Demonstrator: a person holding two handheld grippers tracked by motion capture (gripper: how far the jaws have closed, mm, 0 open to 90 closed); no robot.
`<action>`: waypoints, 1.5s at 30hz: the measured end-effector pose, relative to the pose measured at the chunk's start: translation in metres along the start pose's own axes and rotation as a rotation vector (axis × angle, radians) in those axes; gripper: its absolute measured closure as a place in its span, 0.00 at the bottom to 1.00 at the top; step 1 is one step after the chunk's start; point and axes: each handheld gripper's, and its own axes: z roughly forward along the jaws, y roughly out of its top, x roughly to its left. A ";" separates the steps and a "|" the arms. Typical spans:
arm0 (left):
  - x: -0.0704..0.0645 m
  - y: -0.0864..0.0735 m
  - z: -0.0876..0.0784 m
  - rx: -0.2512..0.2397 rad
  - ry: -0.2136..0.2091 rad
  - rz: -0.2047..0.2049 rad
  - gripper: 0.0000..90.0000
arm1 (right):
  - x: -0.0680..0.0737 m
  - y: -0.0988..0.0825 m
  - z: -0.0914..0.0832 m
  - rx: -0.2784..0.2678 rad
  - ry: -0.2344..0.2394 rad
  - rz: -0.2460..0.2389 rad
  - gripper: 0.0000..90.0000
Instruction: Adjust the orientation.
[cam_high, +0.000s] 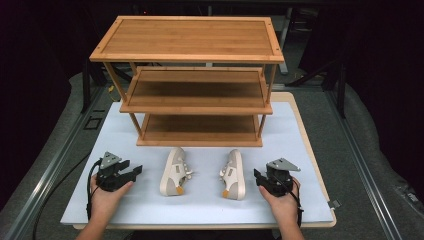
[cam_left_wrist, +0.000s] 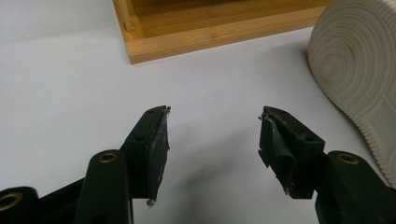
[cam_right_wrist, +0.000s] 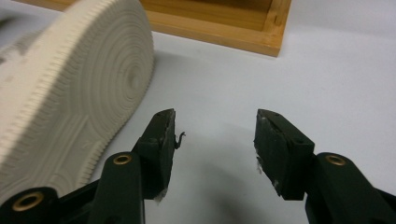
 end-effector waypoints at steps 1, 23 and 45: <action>0.000 0.000 0.000 -0.002 -0.012 -0.003 0.47 | 0.001 0.000 -0.001 -0.011 -0.003 -0.005 0.54; -0.018 0.006 0.001 0.007 -0.091 0.029 0.50 | 0.011 0.003 -0.014 -0.051 -0.023 -0.037 0.53; -0.055 0.015 -0.023 -0.033 -0.188 0.072 0.60 | 0.027 0.007 -0.036 -0.103 0.040 -0.029 0.67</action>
